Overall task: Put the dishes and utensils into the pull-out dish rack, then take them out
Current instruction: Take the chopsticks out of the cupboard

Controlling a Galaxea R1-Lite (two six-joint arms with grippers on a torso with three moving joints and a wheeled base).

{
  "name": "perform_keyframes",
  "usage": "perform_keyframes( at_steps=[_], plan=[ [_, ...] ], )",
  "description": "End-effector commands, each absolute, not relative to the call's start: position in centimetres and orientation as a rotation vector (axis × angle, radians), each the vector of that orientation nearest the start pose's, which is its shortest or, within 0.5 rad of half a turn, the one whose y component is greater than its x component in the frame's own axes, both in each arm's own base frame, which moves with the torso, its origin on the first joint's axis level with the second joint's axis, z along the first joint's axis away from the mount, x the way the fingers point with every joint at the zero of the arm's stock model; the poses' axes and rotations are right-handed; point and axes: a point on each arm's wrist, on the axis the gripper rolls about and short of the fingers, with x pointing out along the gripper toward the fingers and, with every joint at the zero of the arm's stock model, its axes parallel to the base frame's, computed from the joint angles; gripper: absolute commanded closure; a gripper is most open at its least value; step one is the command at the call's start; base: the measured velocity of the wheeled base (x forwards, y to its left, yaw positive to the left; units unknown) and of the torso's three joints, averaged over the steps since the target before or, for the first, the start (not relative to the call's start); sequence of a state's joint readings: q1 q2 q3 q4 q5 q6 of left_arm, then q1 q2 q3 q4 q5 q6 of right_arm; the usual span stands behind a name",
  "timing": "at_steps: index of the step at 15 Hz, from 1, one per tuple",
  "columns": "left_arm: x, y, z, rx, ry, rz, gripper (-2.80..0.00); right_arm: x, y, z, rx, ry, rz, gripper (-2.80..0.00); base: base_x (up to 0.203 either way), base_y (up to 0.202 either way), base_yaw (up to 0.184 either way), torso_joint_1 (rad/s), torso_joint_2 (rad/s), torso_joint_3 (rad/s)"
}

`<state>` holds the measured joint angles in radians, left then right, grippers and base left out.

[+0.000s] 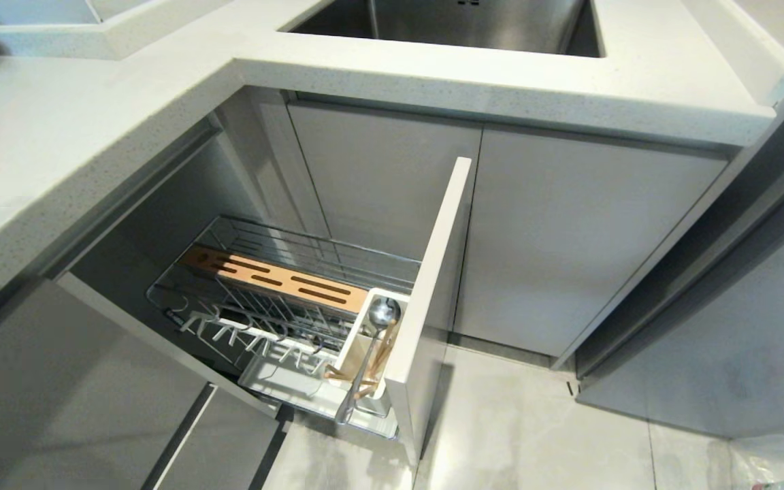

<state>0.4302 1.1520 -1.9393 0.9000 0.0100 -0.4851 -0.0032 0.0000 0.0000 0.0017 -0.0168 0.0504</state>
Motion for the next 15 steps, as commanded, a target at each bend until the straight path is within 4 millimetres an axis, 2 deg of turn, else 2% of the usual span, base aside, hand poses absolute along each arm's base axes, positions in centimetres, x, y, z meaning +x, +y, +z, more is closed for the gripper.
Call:
perform_keyframes(
  at_steps=[1,5,10,15],
  plan=[
    [7.3,4.0,42.9,-0.572,0.069,0.551,0.00,-2.3,0.0,7.5,0.051,0.003,-0.020,0.00,0.000,0.000,0.000,0.000,0.00,0.000],
    [10.2,6.6,42.3,-0.692,0.058,0.642,0.00,-2.3,0.0,7.5,0.051,0.003,-0.020,0.00,0.000,0.000,0.000,0.000,0.00,0.000],
    [14.0,8.7,42.6,-0.690,0.028,0.529,0.00,-2.3,0.0,7.5,0.051,0.003,-0.020,0.00,0.000,0.000,0.000,0.000,0.00,0.000],
    [17.7,10.0,41.1,-0.719,0.123,0.471,0.00,-2.3,0.0,7.5,0.051,0.003,-0.020,0.00,0.000,0.000,0.000,0.000,0.00,0.000]
  ],
)
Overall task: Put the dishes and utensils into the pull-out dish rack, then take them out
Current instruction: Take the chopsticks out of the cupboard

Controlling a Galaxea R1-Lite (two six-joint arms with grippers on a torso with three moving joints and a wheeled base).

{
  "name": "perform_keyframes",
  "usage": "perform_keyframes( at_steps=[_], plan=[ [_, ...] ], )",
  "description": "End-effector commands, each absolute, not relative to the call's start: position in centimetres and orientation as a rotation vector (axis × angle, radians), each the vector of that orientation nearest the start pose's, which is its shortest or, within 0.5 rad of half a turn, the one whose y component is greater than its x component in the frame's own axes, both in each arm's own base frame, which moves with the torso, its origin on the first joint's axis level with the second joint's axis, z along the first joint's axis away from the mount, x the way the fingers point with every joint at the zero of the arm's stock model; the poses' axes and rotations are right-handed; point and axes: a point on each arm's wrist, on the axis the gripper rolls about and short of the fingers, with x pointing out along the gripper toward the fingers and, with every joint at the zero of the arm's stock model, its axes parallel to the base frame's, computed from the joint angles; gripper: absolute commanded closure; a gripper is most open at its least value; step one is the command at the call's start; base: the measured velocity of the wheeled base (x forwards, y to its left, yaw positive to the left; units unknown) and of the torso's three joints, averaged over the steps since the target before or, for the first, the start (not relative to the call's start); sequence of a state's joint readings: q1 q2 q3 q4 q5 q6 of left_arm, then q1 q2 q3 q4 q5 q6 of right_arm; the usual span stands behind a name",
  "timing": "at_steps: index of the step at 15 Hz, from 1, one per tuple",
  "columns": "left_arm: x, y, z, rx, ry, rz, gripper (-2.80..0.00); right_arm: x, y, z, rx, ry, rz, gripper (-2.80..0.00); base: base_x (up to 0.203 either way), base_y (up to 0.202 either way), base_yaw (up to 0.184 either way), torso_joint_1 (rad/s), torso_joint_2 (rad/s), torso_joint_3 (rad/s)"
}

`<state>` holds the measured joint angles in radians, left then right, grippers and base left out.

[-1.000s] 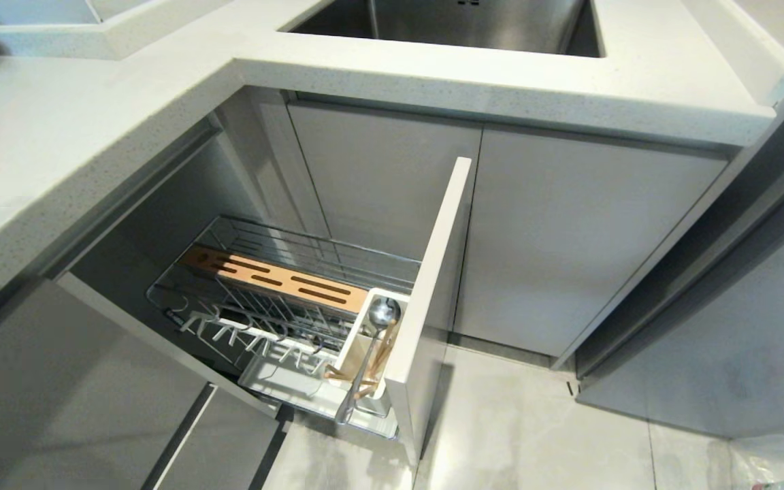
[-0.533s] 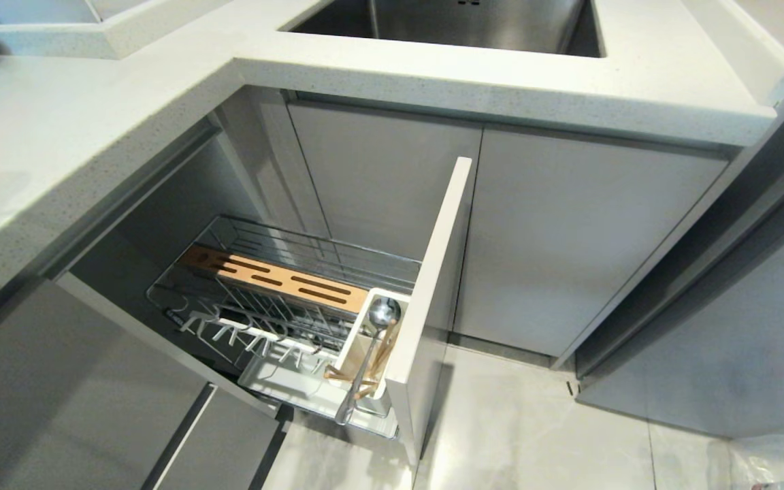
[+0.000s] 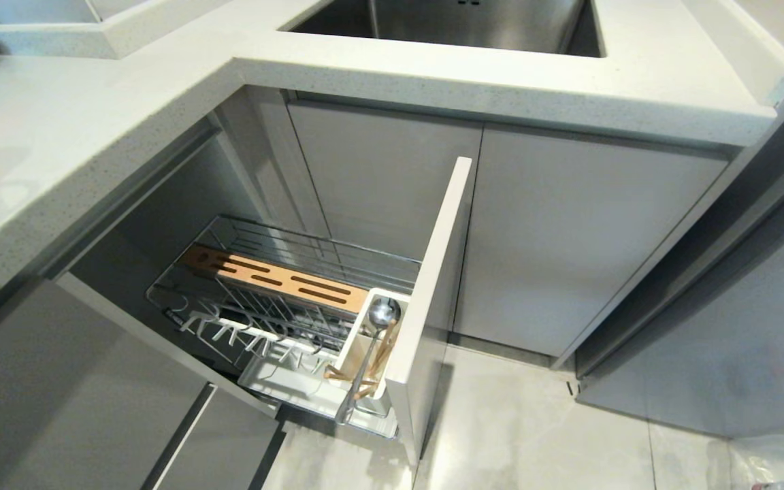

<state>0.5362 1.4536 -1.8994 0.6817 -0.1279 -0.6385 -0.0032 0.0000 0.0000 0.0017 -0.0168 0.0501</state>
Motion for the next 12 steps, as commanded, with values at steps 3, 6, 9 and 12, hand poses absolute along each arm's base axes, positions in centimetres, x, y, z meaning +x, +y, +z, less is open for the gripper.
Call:
perform_keyframes(
  at_steps=[3,6,9,12],
  plan=[
    [18.1,10.2,40.8,-0.725,0.139,0.453,0.00,-2.3,0.0,7.5,0.051,0.003,-0.020,0.00,0.000,0.000,0.000,0.000,0.00,0.000],
    [18.5,10.3,40.6,-0.732,0.155,0.427,0.00,-2.3,0.0,7.5,0.051,0.003,-0.020,0.00,0.000,0.000,0.000,0.000,0.00,0.000],
    [19.5,10.5,40.3,-0.734,0.171,0.416,0.00,-2.3,0.0,7.5,0.051,0.003,-0.020,0.00,0.000,0.000,0.000,0.000,0.00,0.000],
    [19.8,10.7,40.1,-0.735,0.180,0.420,0.00,-2.3,0.0,7.5,0.051,0.003,-0.020,0.00,0.000,0.000,0.000,0.000,0.00,0.000]
  ],
)
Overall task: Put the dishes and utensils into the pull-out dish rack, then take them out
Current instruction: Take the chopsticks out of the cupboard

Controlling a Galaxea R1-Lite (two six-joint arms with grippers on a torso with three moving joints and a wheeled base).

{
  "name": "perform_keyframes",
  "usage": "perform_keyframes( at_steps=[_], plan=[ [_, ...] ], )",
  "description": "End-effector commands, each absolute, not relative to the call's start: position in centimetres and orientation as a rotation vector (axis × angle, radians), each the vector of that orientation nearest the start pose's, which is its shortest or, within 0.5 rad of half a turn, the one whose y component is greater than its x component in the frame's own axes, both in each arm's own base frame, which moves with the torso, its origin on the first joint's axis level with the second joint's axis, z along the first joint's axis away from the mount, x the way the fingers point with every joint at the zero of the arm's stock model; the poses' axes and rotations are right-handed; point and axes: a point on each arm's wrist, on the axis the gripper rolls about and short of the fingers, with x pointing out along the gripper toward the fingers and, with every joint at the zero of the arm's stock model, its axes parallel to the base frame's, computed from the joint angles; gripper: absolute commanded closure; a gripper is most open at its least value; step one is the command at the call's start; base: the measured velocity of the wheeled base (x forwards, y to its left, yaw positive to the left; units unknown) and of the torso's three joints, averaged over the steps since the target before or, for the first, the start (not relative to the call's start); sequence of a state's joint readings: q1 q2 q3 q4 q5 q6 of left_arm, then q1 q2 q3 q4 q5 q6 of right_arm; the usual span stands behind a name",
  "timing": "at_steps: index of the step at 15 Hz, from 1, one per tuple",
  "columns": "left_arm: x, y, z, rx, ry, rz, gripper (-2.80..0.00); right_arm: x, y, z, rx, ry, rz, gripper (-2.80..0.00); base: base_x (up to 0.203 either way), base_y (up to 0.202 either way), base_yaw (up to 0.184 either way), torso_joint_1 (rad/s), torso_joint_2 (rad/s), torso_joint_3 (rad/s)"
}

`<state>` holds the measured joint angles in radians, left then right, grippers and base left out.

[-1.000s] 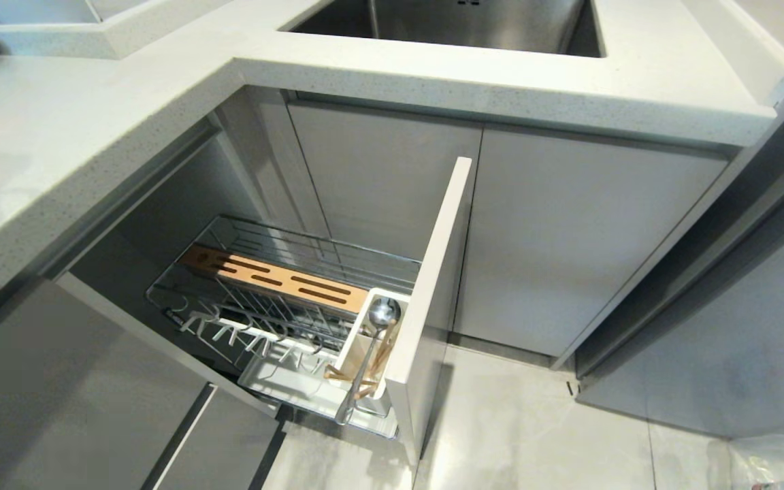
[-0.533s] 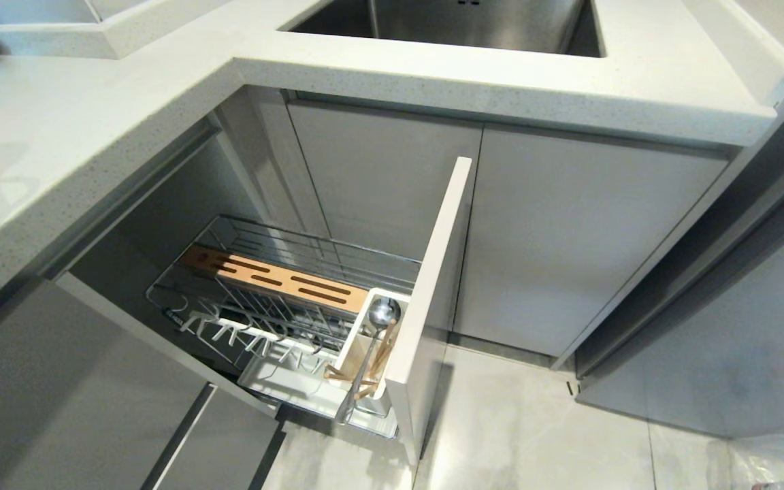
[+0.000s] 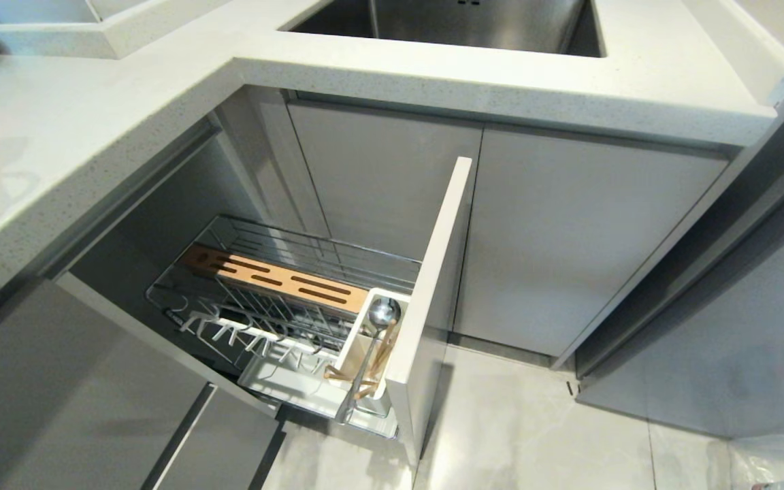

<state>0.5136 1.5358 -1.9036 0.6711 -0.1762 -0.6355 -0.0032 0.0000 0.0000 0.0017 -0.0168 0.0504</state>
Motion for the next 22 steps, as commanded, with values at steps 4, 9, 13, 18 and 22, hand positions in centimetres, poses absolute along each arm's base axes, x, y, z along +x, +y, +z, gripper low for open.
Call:
perform_keyframes(
  at_steps=[4,9,13,18,22],
  plan=[
    [19.8,10.7,39.9,-0.741,0.189,0.429,0.00,-2.3,0.0,7.5,0.051,0.003,-0.020,0.00,0.000,0.000,0.000,0.000,0.00,0.000],
    [19.4,10.7,39.5,-0.755,0.218,0.457,0.00,-2.3,0.0,7.5,0.051,0.003,-0.020,0.00,0.000,0.000,0.000,0.000,0.00,0.000],
    [19.4,10.8,39.3,-0.753,0.217,0.489,0.00,-2.3,0.0,7.5,0.051,0.003,-0.020,0.00,0.000,0.000,0.000,0.000,0.00,0.000],
    [19.5,10.9,38.8,-0.758,0.238,0.497,0.00,-2.3,0.0,7.5,0.051,0.003,-0.020,0.00,0.000,0.000,0.000,0.000,0.00,0.000],
    [19.5,11.1,38.1,-0.767,0.261,0.512,0.00,-2.3,0.0,7.5,0.051,0.003,-0.020,0.00,0.000,0.000,0.000,0.000,0.00,0.000]
  ],
)
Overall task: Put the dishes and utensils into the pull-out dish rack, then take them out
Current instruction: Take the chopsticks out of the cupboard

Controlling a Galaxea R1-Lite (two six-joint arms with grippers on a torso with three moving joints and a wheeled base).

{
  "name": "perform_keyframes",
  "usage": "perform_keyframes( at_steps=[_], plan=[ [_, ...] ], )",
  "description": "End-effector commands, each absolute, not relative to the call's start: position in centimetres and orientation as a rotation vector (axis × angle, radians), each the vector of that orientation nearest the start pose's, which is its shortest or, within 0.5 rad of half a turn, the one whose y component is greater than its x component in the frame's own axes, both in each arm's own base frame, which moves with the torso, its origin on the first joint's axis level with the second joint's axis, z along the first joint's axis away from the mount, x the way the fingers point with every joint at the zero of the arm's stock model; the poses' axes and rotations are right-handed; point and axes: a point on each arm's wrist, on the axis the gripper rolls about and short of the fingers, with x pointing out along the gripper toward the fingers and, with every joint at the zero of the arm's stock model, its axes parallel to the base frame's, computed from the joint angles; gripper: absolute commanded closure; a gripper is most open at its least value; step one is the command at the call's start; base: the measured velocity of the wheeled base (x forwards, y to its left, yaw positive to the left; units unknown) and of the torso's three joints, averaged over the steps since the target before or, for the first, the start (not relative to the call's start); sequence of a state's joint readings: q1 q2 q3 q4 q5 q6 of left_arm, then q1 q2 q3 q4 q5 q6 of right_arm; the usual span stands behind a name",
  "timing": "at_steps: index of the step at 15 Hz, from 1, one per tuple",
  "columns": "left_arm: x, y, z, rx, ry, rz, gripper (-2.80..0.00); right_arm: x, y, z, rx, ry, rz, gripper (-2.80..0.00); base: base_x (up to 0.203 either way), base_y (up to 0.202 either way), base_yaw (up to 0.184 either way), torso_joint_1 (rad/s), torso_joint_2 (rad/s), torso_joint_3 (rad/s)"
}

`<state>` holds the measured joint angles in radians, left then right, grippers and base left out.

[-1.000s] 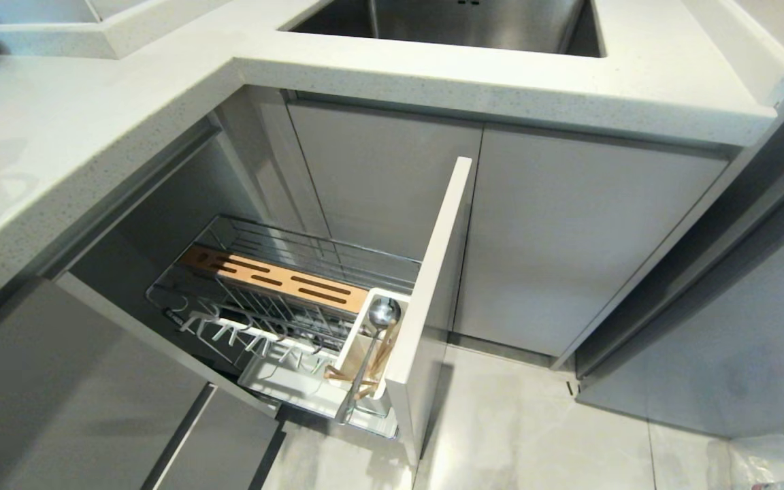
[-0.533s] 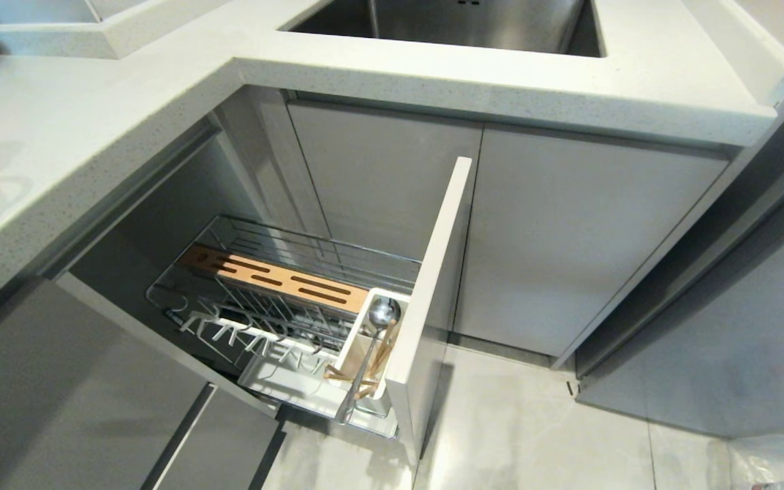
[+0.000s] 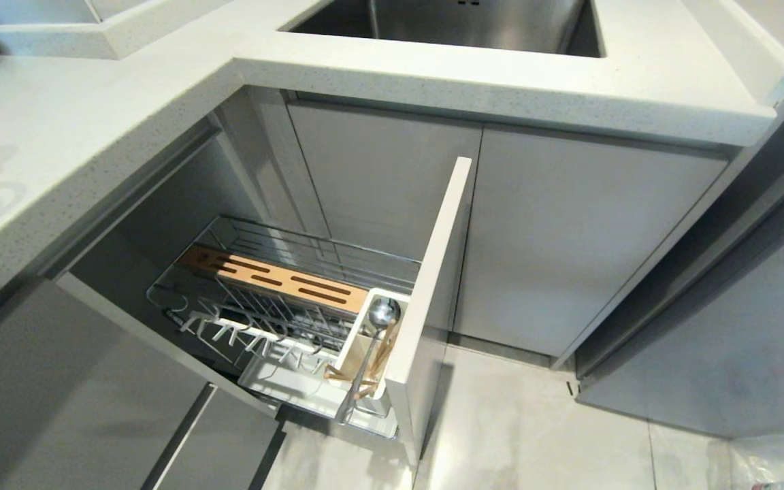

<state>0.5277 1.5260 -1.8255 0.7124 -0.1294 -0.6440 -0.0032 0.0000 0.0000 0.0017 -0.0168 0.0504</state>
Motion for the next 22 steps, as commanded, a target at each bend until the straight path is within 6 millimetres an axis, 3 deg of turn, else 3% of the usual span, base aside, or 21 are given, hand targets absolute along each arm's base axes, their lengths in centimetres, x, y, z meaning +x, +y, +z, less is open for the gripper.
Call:
perform_keyframes(
  at_steps=[1,5,6,7,22],
  plan=[
    [19.5,11.1,38.0,-0.768,0.264,0.513,0.00,-2.3,0.0,7.5,0.051,0.003,-0.020,0.00,0.000,0.000,0.000,0.000,0.00,0.000],
    [19.6,11.1,37.8,-0.768,0.274,0.516,0.00,-2.3,0.0,7.5,0.051,0.003,-0.020,0.00,0.000,0.000,0.000,0.000,0.00,0.000],
    [19.6,11.1,37.8,-0.767,0.273,0.515,-1.50,-2.3,0.0,7.5,0.051,0.003,-0.020,0.00,0.000,0.000,0.000,0.000,0.00,0.000],
    [19.6,11.1,37.8,-0.767,0.273,0.515,-2.80,-2.3,0.0,7.5,0.051,0.003,-0.020,0.00,0.000,0.000,0.000,0.000,0.00,0.000],
    [17.8,9.4,40.0,-0.741,0.191,0.452,-2.80,-2.3,0.0,7.5,0.051,0.003,-0.020,0.00,0.000,0.000,0.000,0.000,0.00,0.000]
  ],
)
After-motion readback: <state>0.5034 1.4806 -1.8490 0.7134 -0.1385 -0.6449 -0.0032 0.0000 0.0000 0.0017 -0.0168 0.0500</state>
